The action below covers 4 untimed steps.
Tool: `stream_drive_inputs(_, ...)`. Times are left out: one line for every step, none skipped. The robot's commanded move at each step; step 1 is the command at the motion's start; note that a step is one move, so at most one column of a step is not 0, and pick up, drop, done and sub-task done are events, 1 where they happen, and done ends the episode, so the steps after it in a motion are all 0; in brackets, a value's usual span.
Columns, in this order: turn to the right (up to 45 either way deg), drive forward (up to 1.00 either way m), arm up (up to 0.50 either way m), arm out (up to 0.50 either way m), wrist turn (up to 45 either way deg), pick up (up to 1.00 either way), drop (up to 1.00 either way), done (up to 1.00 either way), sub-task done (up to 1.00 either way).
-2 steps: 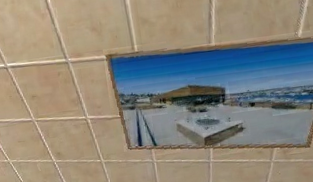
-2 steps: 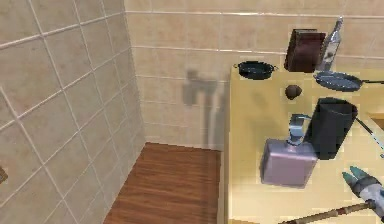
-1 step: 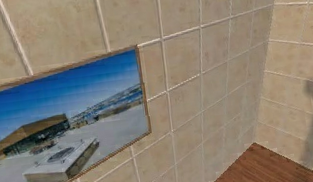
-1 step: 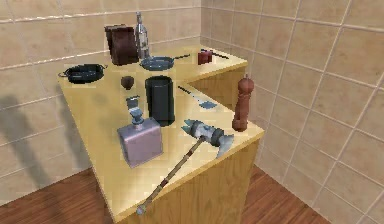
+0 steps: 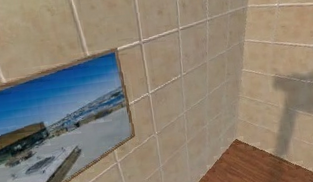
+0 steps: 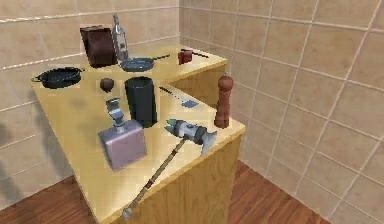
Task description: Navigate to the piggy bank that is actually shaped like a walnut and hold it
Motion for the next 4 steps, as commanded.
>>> stream_drive_inputs(0.0, 0.25, 0.0, 0.0, 0.0, 0.0, 0.0, 0.0, 0.0)
stream_drive_inputs(45.0, 0.0, 0.0, 0.0, 0.0, 0.0, 0.0, 0.0, 0.0)
stream_drive_inputs(0.0, 0.35, 0.0, 0.0, 0.0, 0.0, 0.0, 0.0, 0.0)
stream_drive_inputs(-33.0, 0.0, 0.0, 0.0, 0.0, 0.0, 0.0, 0.0, 0.0)
